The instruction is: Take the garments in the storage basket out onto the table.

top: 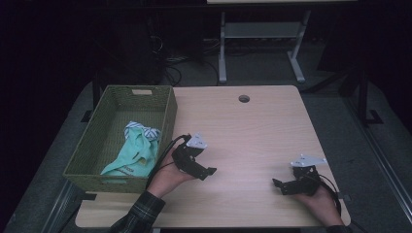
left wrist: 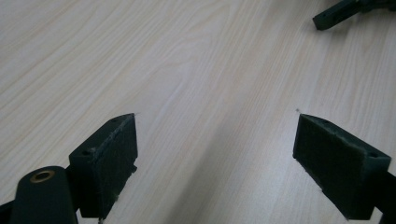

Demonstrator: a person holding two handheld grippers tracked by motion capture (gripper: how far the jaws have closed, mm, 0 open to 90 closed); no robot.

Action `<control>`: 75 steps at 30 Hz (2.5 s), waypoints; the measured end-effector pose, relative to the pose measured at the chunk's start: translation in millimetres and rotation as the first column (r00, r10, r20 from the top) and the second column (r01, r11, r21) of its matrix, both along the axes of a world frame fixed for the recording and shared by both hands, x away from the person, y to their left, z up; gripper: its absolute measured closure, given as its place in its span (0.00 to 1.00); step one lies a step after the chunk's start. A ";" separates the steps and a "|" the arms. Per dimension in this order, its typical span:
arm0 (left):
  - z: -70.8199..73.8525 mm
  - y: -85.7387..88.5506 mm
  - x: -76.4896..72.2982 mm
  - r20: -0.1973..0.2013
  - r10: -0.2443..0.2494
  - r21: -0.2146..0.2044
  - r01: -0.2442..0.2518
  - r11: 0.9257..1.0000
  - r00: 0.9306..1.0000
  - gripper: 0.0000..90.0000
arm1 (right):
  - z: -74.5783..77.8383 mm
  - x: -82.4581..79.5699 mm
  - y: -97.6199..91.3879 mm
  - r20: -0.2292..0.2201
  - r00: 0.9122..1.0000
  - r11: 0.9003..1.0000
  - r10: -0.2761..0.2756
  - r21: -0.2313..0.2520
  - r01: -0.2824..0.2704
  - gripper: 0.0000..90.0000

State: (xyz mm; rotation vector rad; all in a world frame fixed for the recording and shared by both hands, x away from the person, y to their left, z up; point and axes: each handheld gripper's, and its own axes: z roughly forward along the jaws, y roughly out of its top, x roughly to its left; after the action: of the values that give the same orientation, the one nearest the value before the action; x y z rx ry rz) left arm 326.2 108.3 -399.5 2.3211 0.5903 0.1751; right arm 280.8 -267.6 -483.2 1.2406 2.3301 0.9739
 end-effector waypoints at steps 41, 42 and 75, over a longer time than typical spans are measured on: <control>48.1 28.9 14.8 0.034 0.038 -0.035 -0.037 0.999 0.999 0.15 | 0.0 0.0 0.0 0.000 1.000 1.000 0.000 0.000 0.000 0.01; 48.9 29.7 15.3 0.034 0.039 -0.036 -0.037 0.999 0.999 0.15 | 0.0 0.0 0.0 0.000 1.000 1.000 0.000 0.000 0.000 0.01; 65.0 83.2 18.0 0.062 0.158 -0.061 -0.154 0.986 0.986 0.15 | -0.1 0.2 -0.2 0.004 1.000 1.000 0.002 -0.001 -0.002 0.01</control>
State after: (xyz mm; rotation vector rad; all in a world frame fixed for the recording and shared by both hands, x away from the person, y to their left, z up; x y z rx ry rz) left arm 344.2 191.5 -334.4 2.2059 0.7344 0.3043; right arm 281.0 -267.8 -483.3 1.2351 2.3292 0.9743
